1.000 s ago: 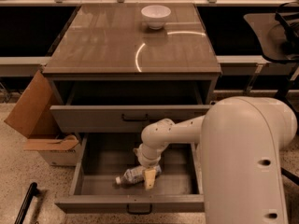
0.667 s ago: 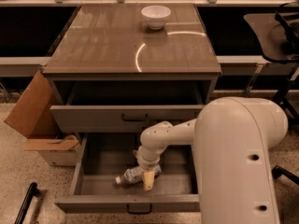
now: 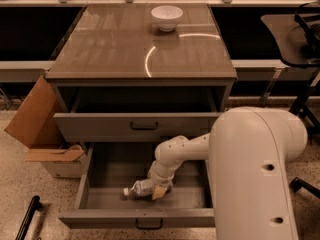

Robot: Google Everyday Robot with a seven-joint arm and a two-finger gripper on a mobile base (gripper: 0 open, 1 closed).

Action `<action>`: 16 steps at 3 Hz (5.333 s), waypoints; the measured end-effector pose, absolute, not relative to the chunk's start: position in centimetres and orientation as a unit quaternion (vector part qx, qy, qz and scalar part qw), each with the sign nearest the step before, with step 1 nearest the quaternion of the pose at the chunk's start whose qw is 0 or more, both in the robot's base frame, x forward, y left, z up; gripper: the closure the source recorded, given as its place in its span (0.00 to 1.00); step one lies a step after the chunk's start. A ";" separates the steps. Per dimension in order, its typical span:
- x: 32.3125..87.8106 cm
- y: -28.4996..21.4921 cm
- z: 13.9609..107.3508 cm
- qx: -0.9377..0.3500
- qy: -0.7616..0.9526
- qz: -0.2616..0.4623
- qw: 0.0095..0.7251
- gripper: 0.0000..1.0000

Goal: Pick blue plastic bottle from middle drawer and place on counter

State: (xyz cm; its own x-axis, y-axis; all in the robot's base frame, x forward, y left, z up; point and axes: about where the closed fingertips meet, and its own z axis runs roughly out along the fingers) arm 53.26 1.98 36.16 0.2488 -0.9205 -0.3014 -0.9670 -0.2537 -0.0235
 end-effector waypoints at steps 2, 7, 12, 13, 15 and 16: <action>51.9 -0.2 39.3 -0.768 0.609 0.129 0.148 0.89; 52.8 -11.7 60.7 -0.767 0.539 0.190 0.290 1.00; 60.3 -16.4 83.6 -0.836 0.476 0.037 0.271 1.00; 61.7 -16.0 84.8 -0.823 0.489 0.042 0.285 1.00; 66.8 -12.0 90.5 -0.793 0.515 0.042 0.322 1.00; 69.2 -9.3 90.9 -0.761 0.550 0.051 0.341 1.00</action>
Offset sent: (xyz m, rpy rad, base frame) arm -0.0216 -0.0485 0.0761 0.2114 -0.0709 -0.0571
